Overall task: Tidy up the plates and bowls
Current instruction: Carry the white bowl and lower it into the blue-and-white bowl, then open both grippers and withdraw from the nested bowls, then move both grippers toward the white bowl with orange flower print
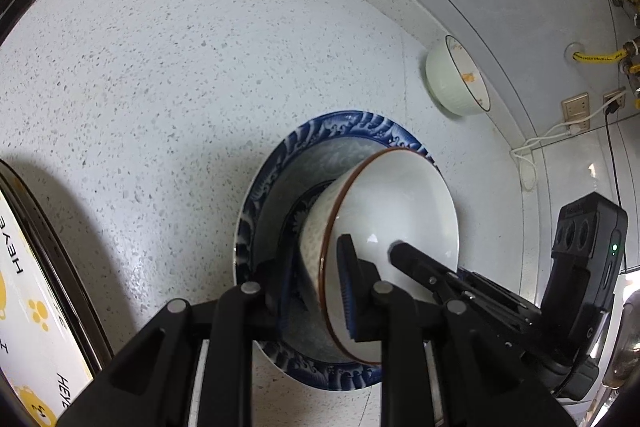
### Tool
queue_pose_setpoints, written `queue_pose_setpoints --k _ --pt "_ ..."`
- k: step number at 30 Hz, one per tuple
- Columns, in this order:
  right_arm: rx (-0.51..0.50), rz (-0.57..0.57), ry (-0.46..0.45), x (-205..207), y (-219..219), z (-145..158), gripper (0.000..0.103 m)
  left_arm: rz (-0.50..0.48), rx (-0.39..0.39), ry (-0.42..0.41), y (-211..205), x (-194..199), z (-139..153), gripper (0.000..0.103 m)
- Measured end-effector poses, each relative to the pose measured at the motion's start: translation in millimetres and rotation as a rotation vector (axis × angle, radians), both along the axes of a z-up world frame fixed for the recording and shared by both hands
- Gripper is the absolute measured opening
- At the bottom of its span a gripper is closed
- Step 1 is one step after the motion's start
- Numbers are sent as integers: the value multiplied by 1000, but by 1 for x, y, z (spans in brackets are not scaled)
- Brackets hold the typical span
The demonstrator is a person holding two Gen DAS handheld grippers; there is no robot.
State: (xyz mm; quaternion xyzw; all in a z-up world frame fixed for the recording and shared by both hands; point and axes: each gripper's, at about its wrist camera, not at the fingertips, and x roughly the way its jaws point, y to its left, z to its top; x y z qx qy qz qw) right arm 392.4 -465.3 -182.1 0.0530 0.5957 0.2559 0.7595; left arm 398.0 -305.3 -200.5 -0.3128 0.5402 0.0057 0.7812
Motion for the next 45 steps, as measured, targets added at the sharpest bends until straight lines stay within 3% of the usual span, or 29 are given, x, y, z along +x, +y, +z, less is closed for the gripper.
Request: queue_pose_setpoints --k 5,10,15,19,21,23,26,28,29,31,37,41,45 --pt "23 -10 -17 1 -6 6 27 -19 5 -2 3 -1 1 21" --pt "24 -8 -46 -2 -10 16 33 -40 25 0 3 1 4 21" --pt "50 -12 -60 -5 -15 22 35 -46 70 -51 9 8 22 34" --pt "84 -21 -97 -11 -21 34 36 -39 104 -110 18 4 40 35" --pt "94 -33 -135 -17 -27 43 40 -33 104 -155 25 -2 52 35" --pt "100 -49 -181 -24 -37 54 53 -28 99 -199 33 -8 62 35" --pt "104 -84 -247 -33 -55 68 55 -34 69 -282 48 -22 79 35" --pt "104 -112 -283 -37 -66 76 56 -5 -23 -338 62 -35 83 35" --pt "95 -135 -310 -40 -75 81 57 3 -61 -346 65 -37 83 35" --pt "84 -165 -345 -41 -86 87 59 -22 -126 -288 74 -39 79 35" --pt "63 -249 -414 -43 -120 108 60 -30 1 -267 76 -39 92 35" --pt "44 -296 -468 -35 -140 127 65 -49 98 -316 71 -25 113 35" --pt "43 -348 -529 -19 -157 146 70 -78 130 -339 62 1 132 35"
